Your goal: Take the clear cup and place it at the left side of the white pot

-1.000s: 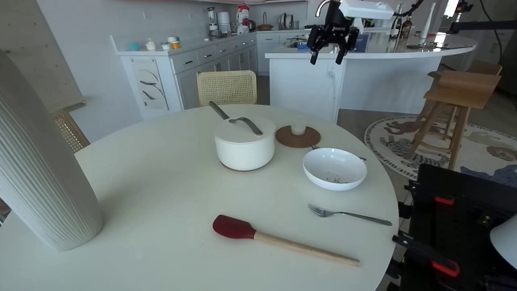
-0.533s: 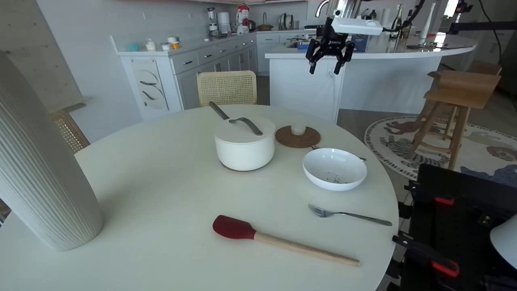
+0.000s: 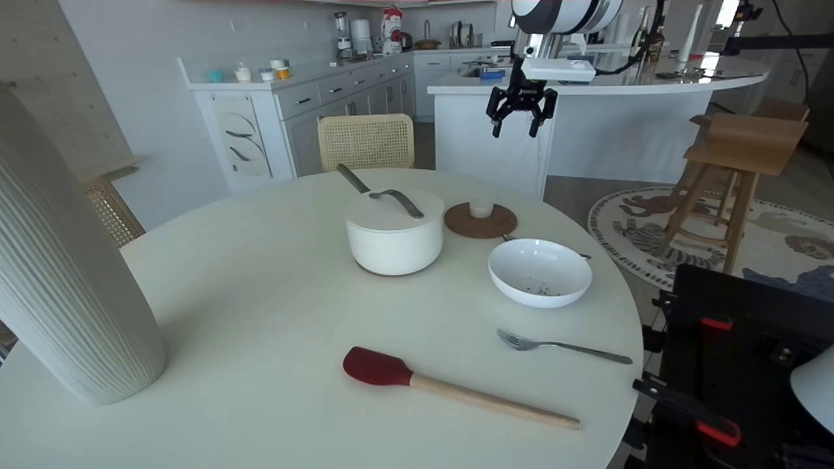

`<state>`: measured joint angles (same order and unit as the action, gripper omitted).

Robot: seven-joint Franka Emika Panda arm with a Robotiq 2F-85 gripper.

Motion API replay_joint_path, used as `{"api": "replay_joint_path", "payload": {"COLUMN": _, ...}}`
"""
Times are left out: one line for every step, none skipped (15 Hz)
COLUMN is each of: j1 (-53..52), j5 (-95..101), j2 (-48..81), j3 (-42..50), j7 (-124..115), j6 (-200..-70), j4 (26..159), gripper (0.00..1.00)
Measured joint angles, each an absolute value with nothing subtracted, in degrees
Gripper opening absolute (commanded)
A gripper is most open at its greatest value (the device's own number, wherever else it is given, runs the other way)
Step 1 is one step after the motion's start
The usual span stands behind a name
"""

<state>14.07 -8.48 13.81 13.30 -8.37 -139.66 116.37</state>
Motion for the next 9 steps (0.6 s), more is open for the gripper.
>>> {"api": "replay_joint_path", "payload": {"j1": 14.1, "j5": -8.8, "j2": 15.2, "j3": 13.2, "j7": -7.9, "j6": -139.7, "j4": 115.4, "gripper": 1.00}}
{"api": "replay_joint_path", "payload": {"j1": 14.1, "j5": -9.0, "j2": 16.5, "j3": 13.0, "j7": -7.5, "j6": -139.7, "j4": 114.5, "gripper": 1.00}}
{"api": "replay_joint_path", "payload": {"j1": 14.2, "j5": -9.4, "j2": 17.7, "j3": 12.8, "j7": -6.9, "j6": -139.7, "j4": 113.7, "gripper": 1.00}}
{"api": "replay_joint_path", "payload": {"j1": 14.3, "j5": -9.8, "j2": 18.9, "j3": 12.5, "j7": -6.7, "j6": -139.7, "j4": 113.0, "gripper": 1.00}}
{"api": "replay_joint_path", "payload": {"j1": 14.3, "j5": -10.1, "j2": 20.0, "j3": 12.3, "j7": -6.5, "j6": -139.7, "j4": 112.3, "gripper": 1.00}}
{"api": "replay_joint_path", "payload": {"j1": 14.4, "j5": -10.5, "j2": 21.1, "j3": 12.0, "j7": -6.1, "j6": -139.7, "j4": 111.7, "gripper": 1.00}}
{"api": "replay_joint_path", "payload": {"j1": 14.5, "j5": -10.5, "j2": 22.0, "j3": 11.7, "j7": -5.9, "j6": -139.7, "j4": 111.3, "gripper": 1.00}}
{"api": "replay_joint_path", "payload": {"j1": 14.6, "j5": -10.5, "j2": 22.9, "j3": 11.4, "j7": -5.9, "j6": -139.7, "j4": 110.9, "gripper": 1.00}}
{"api": "replay_joint_path", "payload": {"j1": 14.6, "j5": -10.5, "j2": 23.7, "j3": 11.2, "j7": -5.9, "j6": -139.7, "j4": 110.5, "gripper": 1.00}}
